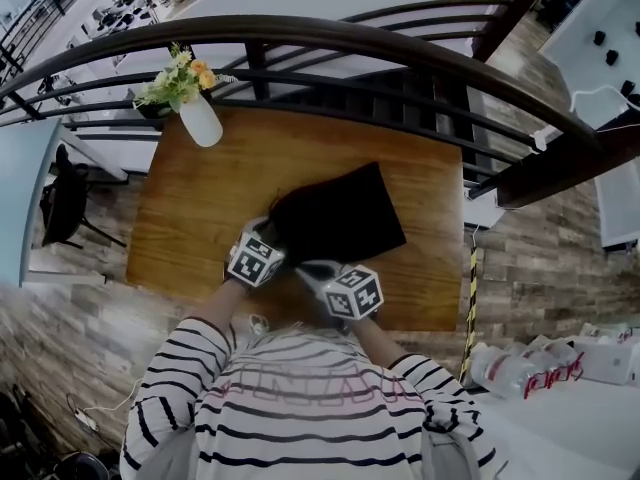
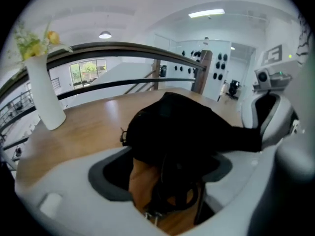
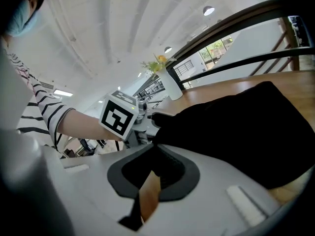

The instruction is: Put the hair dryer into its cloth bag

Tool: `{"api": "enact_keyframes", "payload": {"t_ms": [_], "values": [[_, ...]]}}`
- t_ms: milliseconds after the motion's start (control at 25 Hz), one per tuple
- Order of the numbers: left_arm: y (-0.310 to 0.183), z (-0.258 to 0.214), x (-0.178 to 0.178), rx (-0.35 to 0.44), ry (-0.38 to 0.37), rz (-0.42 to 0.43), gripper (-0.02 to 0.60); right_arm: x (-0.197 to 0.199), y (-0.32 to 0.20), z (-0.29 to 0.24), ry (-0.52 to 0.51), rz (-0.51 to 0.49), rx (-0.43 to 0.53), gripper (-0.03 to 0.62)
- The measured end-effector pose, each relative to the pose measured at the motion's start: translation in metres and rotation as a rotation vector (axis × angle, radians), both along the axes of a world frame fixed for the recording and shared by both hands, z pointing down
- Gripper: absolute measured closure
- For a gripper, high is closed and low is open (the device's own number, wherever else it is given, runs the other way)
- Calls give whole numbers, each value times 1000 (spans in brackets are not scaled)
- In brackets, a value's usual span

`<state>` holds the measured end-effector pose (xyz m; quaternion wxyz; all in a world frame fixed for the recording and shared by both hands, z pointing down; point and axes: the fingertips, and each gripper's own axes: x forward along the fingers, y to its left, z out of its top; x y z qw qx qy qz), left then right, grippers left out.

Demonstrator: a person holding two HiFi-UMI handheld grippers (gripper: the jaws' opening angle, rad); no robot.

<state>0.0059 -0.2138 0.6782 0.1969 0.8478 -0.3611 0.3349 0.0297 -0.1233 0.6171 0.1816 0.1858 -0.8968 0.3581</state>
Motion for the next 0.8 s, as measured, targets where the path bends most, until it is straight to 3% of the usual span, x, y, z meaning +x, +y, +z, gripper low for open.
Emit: {"api": "enact_keyframes", "payload": {"t_ms": [480, 800], "values": [[49, -28, -84, 37, 53, -217, 199, -33, 16, 18, 149, 27, 63, 569], [80, -33, -117, 36, 95, -267, 199, -58, 31, 26, 269, 67, 115, 414]]}}
